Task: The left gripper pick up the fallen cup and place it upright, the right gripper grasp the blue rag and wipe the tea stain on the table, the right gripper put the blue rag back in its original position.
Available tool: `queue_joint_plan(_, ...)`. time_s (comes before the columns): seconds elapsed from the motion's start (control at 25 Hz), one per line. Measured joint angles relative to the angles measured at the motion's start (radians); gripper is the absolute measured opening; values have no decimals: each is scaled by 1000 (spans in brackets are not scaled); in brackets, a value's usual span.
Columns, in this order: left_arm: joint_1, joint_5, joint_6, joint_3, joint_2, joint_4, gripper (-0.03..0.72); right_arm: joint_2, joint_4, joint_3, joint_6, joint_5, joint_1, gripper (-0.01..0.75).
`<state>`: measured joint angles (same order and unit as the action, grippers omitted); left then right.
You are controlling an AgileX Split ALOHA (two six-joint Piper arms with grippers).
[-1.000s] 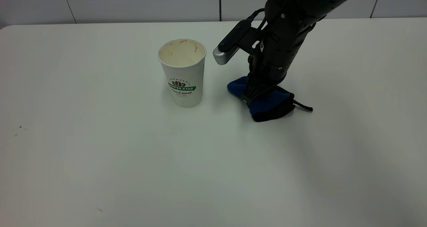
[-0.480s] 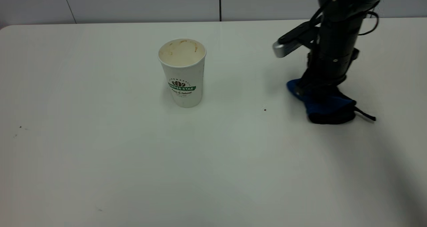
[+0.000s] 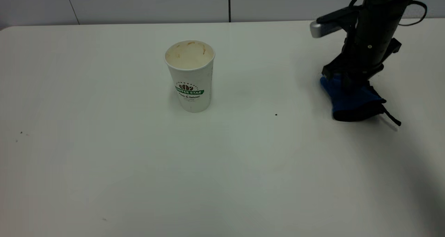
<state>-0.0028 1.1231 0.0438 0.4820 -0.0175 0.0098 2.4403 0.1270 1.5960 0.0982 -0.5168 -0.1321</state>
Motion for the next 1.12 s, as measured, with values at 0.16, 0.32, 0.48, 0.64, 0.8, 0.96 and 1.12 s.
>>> queue_joint_plan(0.16,0,0,0,0,0,0,474,-120,-3,0,0,-97,-23,483)
queue_joint_plan(0.32,0,0,0,0,0,0,474,-273,-24,-23,-3,-247,-55,597)
queue_joint_plan(0.48,0,0,0,0,0,0,474,-433,-44,-113,-38,-373,-98,579)
queue_joint_plan(0.64,0,0,0,0,0,0,474,-623,-53,-275,-80,-423,-145,531)
queue_joint_plan(0.8,0,0,0,0,0,0,474,-831,-50,-480,-153,-469,-148,514)
queue_joint_plan(0.96,0,0,0,0,0,0,474,-1047,-45,-698,-221,-508,-148,512)
queue_joint_plan(1.12,0,0,0,0,0,0,474,-1245,-45,-912,-268,-519,-148,512)
